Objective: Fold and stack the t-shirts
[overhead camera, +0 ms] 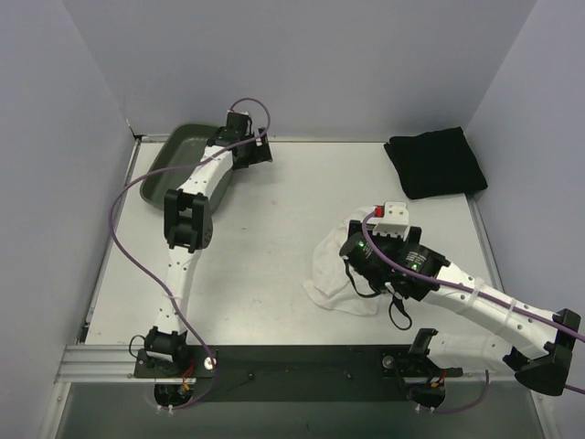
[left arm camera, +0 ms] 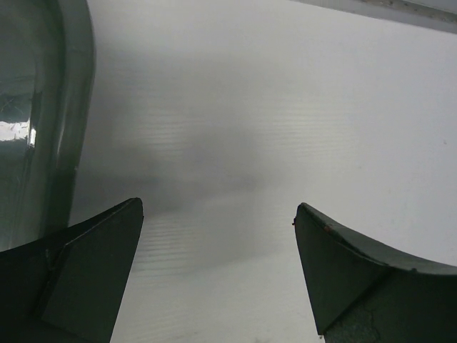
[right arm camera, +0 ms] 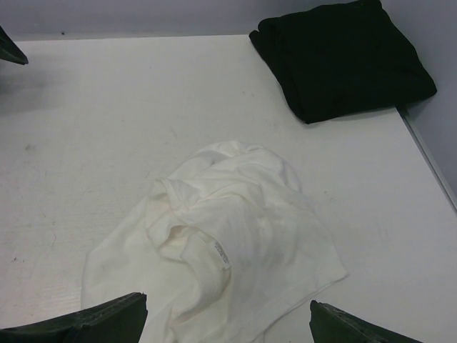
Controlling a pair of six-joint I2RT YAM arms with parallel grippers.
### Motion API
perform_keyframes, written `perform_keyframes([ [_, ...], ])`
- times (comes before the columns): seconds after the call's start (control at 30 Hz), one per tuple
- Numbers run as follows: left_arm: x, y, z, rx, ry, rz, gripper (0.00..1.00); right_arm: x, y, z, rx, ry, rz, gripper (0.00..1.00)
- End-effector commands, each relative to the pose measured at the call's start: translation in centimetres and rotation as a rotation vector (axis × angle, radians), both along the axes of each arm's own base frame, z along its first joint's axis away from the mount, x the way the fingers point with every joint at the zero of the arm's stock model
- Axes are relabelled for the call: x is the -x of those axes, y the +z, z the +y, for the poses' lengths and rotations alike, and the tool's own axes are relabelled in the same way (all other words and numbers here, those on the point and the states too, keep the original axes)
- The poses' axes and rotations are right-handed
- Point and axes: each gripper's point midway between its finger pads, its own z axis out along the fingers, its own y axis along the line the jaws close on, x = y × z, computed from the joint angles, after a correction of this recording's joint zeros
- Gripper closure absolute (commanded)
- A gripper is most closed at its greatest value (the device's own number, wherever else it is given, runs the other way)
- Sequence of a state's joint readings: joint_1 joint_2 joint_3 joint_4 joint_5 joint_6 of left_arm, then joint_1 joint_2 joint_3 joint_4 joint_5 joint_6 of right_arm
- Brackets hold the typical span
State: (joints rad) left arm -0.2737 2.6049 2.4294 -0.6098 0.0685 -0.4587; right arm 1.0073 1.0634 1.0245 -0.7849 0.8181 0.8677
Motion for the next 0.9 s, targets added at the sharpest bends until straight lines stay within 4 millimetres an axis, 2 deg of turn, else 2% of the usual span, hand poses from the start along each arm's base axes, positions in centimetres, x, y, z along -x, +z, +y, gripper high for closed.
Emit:
perform_keyframes([
  [0.0,-1.4,0.7,5.1,-0.049,0.04,-0.023,0.03,-0.2,0.6,0.4,0.003,-0.003,-0.013,0.0],
  [0.17,-1.8,1.2,8.8,-0.07,0.073,-0.028,0.03,-0.2,0.5,0.8,0.007,0.001,-0.009,0.0],
  [0.5,-2.3,3.6,13.8,-0.063,0.143,-0.052,0.03,0.0,1.1,1.5,0.011,0.034,-0.016,0.0],
  [0.63,-2.8,4.6,17.0,-0.045,0.189,-0.058,0.03,0.5,1.4,1.7,0.007,0.048,-0.022,0.0],
  [0.67,-2.8,4.8,16.9,-0.04,0.189,-0.061,0.03,0.8,1.4,1.6,0.017,0.051,-0.018,0.0],
  [0.7,-3.0,5.0,19.2,-0.037,0.226,-0.062,0.03,0.8,1.6,1.6,0.02,0.052,-0.025,0.0],
  [0.73,-3.0,5.2,19.7,-0.024,0.23,-0.066,0.03,0.9,1.8,1.6,0.02,0.049,-0.028,0.0],
  [0.77,-3.0,5.5,21.0,-0.019,0.252,-0.069,0.03,1.1,1.9,1.5,0.034,0.055,-0.026,0.0],
  [0.87,-2.8,6.5,22.1,0.01,0.261,-0.079,0.03,1.4,2.5,1.6,0.054,0.067,-0.035,0.0],
])
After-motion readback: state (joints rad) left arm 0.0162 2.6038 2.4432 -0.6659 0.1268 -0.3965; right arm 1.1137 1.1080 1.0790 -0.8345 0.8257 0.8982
